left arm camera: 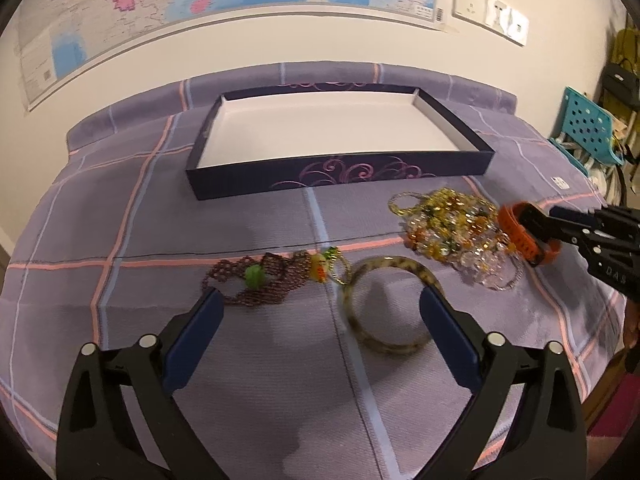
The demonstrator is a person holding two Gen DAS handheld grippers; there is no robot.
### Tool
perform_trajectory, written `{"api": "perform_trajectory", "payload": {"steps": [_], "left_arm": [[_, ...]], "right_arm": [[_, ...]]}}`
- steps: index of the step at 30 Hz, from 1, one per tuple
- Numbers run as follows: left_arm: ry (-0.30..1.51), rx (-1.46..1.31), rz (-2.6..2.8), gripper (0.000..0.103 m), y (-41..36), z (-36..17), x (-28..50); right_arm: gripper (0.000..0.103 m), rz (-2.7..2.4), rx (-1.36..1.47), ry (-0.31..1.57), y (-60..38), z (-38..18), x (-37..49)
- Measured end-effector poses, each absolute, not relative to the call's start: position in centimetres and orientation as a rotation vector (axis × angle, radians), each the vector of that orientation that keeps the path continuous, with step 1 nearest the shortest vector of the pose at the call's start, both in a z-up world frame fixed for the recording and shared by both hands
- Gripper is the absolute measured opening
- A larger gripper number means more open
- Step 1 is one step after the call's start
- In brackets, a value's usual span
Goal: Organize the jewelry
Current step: 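Close the left tool on the tortoiseshell bangle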
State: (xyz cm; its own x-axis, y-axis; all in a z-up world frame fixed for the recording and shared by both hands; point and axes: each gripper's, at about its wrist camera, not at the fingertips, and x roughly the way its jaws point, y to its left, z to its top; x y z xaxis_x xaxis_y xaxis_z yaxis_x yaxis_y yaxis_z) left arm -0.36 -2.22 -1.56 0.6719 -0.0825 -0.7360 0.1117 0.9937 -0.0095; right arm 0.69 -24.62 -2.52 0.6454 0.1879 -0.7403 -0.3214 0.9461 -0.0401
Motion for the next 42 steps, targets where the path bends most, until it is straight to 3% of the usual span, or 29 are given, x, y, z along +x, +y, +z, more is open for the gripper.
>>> {"api": "perform_trajectory", "payload": {"steps": [1,6,9,11,15,19,23,25,28,32,34,42], "left_arm": [[0.832,0.043,-0.119,0.091,-2.4,-1.6,-0.4],[0.849,0.045,-0.164,0.080,-2.9,-1.8,-0.4],[0.858,0.039,-0.186,0.077,-3.1,-1.9,-0.4],[0.876,0.017,-0.203,0.073,-3.0,-2.1,-0.3],[0.890,-0.012,-0.212,0.069,-2.3,-2.1,-0.3],[0.921,-0.034,-0.241,0.053,-1.9,-2.5,-0.1],[0.930,-0.020,-0.245,0.043,-1.9,-2.5,0.2],[0.942,-0.019,-0.257,0.031,-1.9,-2.4,0.4],[0.958,0.004,-0.272,0.023,-2.1,-2.4,0.6],[0.966,0.035,-0.281,0.018,-2.6,-2.4,0.7],[0.969,0.034,-0.279,0.010,-2.6,-2.4,0.8],[0.953,0.061,-0.280,0.007,-2.9,-2.0,0.4]], "right_arm": [[0.040,0.277,-0.131,0.827,-25.1,-2.5,0.7],[0.042,0.276,0.122,0.889,-27.6,-2.7,0.0],[0.038,0.309,0.200,0.923,-27.7,-3.2,-0.2],[0.026,0.333,0.228,0.940,-27.6,-3.6,0.0],[0.015,0.338,0.169,0.931,-27.1,-3.5,0.0],[0.005,0.312,0.066,0.901,-27.0,-2.8,0.1],[0.008,0.301,0.035,0.901,-27.0,-2.8,0.4],[0.009,0.303,0.050,0.911,-27.2,-3.1,0.4],[0.015,0.302,0.068,0.916,-27.5,-3.3,0.2],[0.010,0.318,0.076,0.925,-27.4,-3.7,0.4],[0.008,0.320,0.072,0.919,-27.3,-3.7,0.5],[0.004,0.322,0.053,0.878,-27.3,-3.0,0.5]]}}
